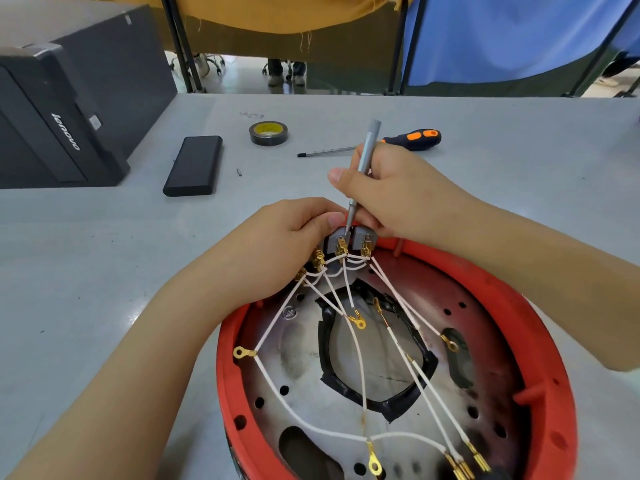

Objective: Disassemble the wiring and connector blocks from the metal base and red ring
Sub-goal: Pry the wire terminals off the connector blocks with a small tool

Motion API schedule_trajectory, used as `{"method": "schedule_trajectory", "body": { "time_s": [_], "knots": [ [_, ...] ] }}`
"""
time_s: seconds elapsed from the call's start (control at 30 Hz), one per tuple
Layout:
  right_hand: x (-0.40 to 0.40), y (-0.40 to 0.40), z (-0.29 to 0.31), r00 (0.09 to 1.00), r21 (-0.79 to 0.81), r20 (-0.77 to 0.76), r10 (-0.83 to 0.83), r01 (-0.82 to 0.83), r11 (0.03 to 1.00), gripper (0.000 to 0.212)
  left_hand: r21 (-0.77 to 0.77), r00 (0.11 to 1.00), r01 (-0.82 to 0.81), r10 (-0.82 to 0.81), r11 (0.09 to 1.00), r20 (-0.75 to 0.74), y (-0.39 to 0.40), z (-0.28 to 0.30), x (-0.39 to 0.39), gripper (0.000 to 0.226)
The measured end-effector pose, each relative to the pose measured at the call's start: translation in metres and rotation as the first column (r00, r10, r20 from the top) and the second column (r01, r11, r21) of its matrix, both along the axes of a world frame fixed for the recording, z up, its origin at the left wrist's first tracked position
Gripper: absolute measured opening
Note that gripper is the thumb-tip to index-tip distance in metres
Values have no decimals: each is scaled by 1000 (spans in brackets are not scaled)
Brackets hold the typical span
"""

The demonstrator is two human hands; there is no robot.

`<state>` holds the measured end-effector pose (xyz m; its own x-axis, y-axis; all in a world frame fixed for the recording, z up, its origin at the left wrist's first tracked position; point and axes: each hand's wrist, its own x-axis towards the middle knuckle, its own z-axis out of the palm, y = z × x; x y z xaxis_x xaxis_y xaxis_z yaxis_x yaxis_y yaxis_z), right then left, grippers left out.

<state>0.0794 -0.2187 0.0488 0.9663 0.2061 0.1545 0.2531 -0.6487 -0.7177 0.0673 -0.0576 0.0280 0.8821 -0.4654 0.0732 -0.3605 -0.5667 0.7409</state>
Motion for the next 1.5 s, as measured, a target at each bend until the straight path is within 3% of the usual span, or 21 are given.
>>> {"method": "schedule_trajectory", "body": {
  "time_s": [0.13,0.53,0.6,0.67,0.73,0.8,1.0,1.5],
  "knots": [
    [0,10,-4,991,-76,107,-77,85,994,32,15,1000,3,-4,1000,14,1,0,0,23],
    [9,10,4,995,-18,-94,-14,12,1000,40,-6,1000,-4,4,1000,-3,1,0,0,23],
    [7,13,2,997,-148,-71,-22,11,989,38,-9,1000,-15,15,1000,-8,1,-1,0,23],
    [3,17,-4,994,-333,64,-86,103,937,34,0,1000,-19,19,1000,-15,1,-1,1,26],
    [-1,17,-7,990,-202,62,-128,138,970,33,-5,1000,-17,16,1000,-13,1,-1,1,25],
    [0,12,-6,995,96,-37,-97,101,990,34,-13,1000,-5,4,1000,-8,1,0,-1,22],
    [1,7,-7,998,229,-29,-57,62,971,32,-10,1000,5,-5,1000,-11,1,1,-1,22],
    [-8,6,-7,996,22,82,40,-42,999,32,-59,999,-25,23,998,-42,3,0,-1,24]
  ]
}}
